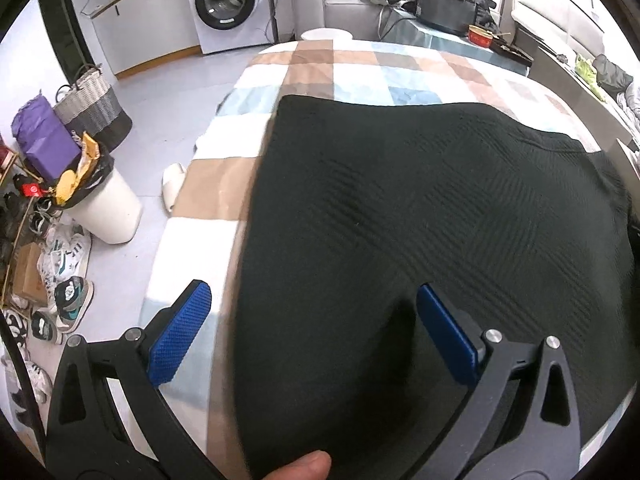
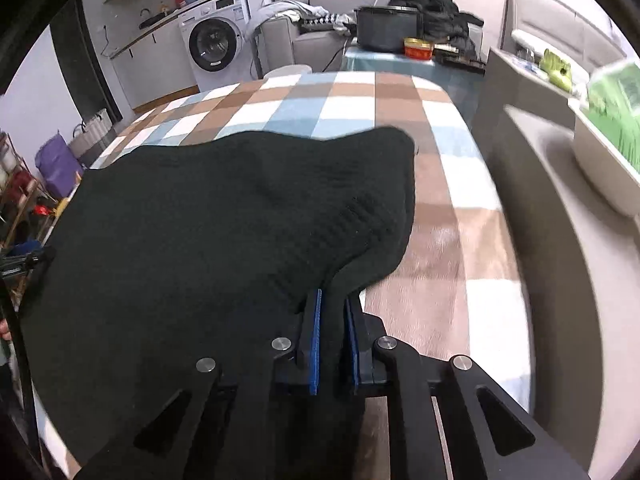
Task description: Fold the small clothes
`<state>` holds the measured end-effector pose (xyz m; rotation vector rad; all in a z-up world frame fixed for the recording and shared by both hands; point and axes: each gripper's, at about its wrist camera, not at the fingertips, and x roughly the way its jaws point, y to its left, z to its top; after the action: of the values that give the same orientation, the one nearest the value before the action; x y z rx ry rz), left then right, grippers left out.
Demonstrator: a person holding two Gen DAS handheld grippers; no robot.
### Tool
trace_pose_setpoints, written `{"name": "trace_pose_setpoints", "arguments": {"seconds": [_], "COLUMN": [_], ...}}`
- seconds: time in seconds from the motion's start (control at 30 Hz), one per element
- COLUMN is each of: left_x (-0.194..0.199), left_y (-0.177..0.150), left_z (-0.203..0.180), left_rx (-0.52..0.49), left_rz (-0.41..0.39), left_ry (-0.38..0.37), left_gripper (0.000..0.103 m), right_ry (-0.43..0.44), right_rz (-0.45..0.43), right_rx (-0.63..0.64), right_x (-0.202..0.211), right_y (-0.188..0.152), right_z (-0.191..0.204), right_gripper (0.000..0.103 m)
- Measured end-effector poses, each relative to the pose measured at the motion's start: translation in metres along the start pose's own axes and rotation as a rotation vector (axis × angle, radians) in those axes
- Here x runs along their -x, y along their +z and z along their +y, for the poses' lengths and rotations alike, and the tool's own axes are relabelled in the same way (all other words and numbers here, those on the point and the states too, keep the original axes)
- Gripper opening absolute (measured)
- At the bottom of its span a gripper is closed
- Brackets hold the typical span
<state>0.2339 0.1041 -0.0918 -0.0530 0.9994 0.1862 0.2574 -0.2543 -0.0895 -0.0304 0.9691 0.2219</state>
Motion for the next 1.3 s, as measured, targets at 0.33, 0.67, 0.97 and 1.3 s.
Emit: {"name": "trace_pose_setpoints", "arguments": {"seconds": [0.33,0.67,0.97,1.3], "left_x": [0.071,0.141,0.157,0.14], "left_y": [-0.079,-0.159,-0.199,-0.21], "left_z": [0.035,0.059,0.056,0.034], "left_rx": [0.13,0.402,0.582,0.699], "left_rz": [-0.019,0.0,0.086,0.046], "left_ry": [0.01,-0.177,-0.449,-0.452], "left_gripper": [0.102,0.102,0.082,0.08], "right_ry": [-0.087,0.083,0.15,0.202], "right_rz": [-0.015,-0.201,-0.239,-0.209], "right_rx": [-0.053,-0.082,-0.098,-0.103], "right_x": [0.013,0.108,0.129,0.12], "right_y": [0.013,-0.04,-0.061,-0.069], "right_z": [-0.013,0.025,0.061,0.078], "right_gripper": [0.051,0.076,0.082,0.082]}}
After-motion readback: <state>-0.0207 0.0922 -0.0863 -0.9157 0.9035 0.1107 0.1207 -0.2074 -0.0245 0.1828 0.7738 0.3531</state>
